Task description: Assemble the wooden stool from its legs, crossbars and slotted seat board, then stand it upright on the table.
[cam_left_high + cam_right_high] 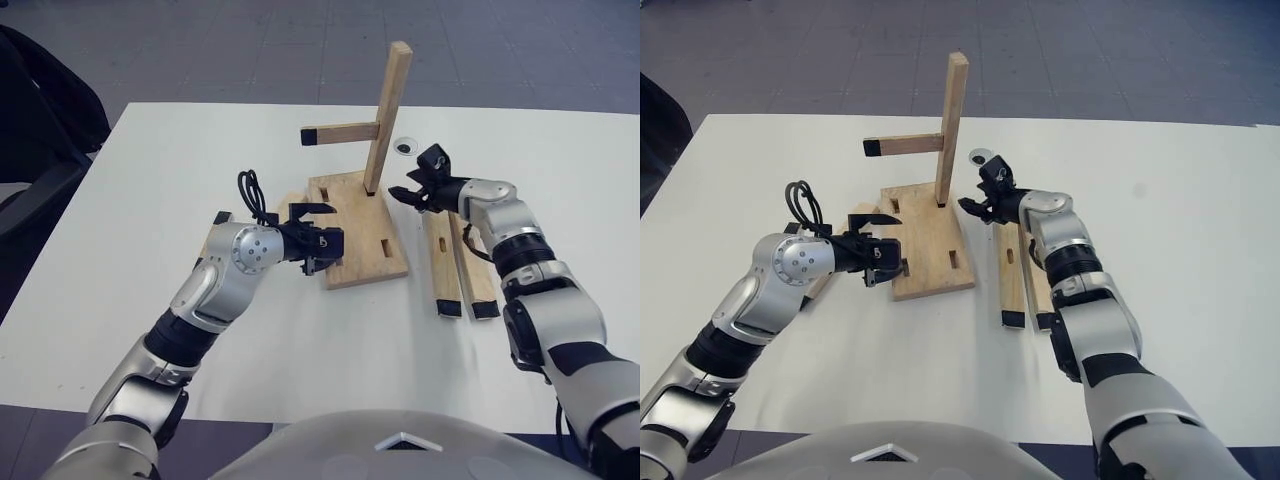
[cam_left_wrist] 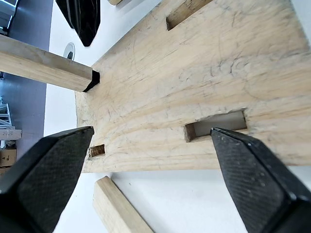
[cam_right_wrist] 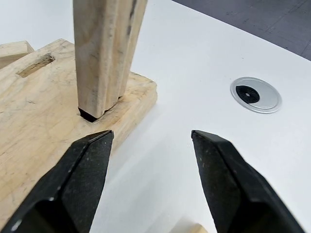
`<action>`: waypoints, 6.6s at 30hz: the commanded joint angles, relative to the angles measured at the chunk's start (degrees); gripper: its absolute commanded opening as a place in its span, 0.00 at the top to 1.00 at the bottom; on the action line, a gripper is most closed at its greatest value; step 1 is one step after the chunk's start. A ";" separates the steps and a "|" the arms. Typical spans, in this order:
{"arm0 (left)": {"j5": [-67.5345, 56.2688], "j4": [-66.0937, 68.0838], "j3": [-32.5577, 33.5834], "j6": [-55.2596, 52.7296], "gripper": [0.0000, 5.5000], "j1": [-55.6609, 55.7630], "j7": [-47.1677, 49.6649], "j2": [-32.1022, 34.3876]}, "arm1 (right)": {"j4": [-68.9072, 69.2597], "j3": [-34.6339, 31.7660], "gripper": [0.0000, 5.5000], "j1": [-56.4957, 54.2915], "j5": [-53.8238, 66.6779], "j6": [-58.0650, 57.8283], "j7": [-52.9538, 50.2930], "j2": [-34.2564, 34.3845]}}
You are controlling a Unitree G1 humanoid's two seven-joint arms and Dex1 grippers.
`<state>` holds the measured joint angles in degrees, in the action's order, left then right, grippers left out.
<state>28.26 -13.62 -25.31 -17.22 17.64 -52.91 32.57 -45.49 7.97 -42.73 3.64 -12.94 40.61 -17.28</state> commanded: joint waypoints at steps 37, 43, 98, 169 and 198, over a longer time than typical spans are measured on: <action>-14.80 -9.10 26.93 4.24 0.18 -12.02 42.56 -18.89 | 78.01 -15.23 0.50 70.26 4.56 -25.97 -27.07 1.21; -14.90 -8.85 26.80 4.65 0.18 -12.46 42.82 -18.90 | 76.71 -15.95 0.62 68.79 2.62 -23.56 -29.27 1.57; -130.00 -9.26 33.57 -27.13 0.00 -3.59 41.13 -8.08 | 66.36 -11.55 0.62 23.50 61.25 -43.62 7.76 -7.28; -79.85 -9.10 32.50 -22.15 0.62 -9.44 21.77 0.59 | 41.45 22.30 0.27 18.41 -18.41 11.12 6.53 -18.62; -60.72 9.92 28.50 2.37 0.62 -11.68 3.28 -5.56 | 32.62 28.12 0.27 17.47 -33.99 64.32 12.10 -34.44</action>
<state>-34.50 -6.91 3.71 -18.58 4.23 -48.21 28.18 -9.37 33.63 -28.19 -24.07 49.41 51.27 -49.72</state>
